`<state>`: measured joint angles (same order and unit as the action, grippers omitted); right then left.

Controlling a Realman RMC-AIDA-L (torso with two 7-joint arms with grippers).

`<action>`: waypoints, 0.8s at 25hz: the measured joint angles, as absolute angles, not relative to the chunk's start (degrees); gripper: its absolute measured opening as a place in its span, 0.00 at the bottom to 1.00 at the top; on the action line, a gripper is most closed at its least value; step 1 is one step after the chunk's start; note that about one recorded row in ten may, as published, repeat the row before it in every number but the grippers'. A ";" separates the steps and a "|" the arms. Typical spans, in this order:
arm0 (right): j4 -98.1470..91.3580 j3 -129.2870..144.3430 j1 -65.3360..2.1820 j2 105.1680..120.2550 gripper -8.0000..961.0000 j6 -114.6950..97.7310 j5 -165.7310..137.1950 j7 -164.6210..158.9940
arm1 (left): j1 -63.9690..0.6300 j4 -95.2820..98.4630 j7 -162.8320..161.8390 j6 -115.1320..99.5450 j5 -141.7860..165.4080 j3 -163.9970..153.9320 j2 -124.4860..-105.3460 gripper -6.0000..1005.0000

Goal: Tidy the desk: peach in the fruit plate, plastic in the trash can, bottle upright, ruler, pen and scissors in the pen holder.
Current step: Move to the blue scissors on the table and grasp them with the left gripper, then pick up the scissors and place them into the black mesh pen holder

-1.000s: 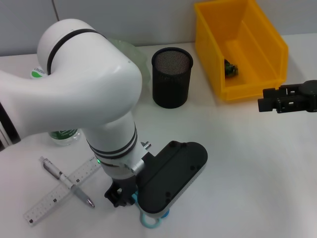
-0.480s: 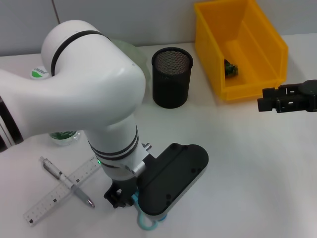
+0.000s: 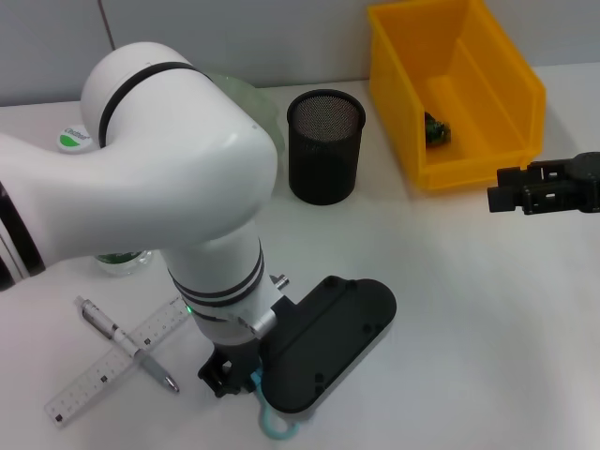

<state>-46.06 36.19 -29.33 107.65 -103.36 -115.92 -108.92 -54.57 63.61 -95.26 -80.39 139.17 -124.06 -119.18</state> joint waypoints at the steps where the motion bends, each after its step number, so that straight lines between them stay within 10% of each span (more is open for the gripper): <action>1: -46.06 36.21 -29.31 107.62 0.81 -103.36 -115.92 -108.91 | -54.56 63.63 -95.26 -80.37 139.07 -123.97 -119.18 0.28; 20: -48.02 34.03 -28.64 107.29 0.81 -103.27 -115.83 -108.81 | -54.10 62.09 -91.19 -90.08 128.42 -97.07 -118.96 0.25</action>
<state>-48.02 34.03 -28.64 107.29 -103.27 -115.83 -108.81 -54.10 62.09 -91.19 -90.08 128.42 -97.07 -118.96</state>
